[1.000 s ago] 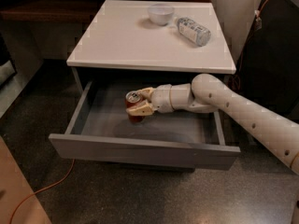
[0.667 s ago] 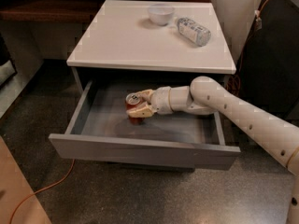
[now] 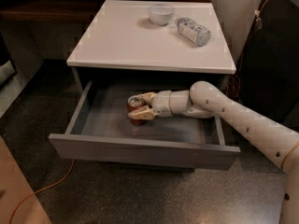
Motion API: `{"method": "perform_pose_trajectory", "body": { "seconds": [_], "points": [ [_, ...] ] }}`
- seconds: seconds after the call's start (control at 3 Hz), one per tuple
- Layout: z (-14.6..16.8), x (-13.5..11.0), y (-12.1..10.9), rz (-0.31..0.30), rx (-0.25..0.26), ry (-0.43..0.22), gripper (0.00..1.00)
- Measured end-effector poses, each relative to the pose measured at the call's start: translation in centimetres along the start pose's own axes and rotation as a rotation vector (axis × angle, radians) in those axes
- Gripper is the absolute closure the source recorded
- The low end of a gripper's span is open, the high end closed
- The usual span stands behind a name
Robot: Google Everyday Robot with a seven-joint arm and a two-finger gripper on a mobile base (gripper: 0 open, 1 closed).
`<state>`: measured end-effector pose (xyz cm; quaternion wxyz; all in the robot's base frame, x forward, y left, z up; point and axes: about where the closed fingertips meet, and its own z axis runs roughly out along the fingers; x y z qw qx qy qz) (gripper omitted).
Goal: Place coke can into top drawer
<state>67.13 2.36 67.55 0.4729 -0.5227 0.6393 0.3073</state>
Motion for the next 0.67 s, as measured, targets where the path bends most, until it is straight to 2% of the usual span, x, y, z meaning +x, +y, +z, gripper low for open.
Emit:
{"method": "perform_pose_trajectory", "body": {
  "seconds": [0.33, 0.67],
  "points": [
    [0.2, -0.08, 0.13, -0.001, -0.004, -0.001, 0.0],
    [0.21, -0.08, 0.14, -0.001, -0.004, -0.001, 0.0]
  ]
}}
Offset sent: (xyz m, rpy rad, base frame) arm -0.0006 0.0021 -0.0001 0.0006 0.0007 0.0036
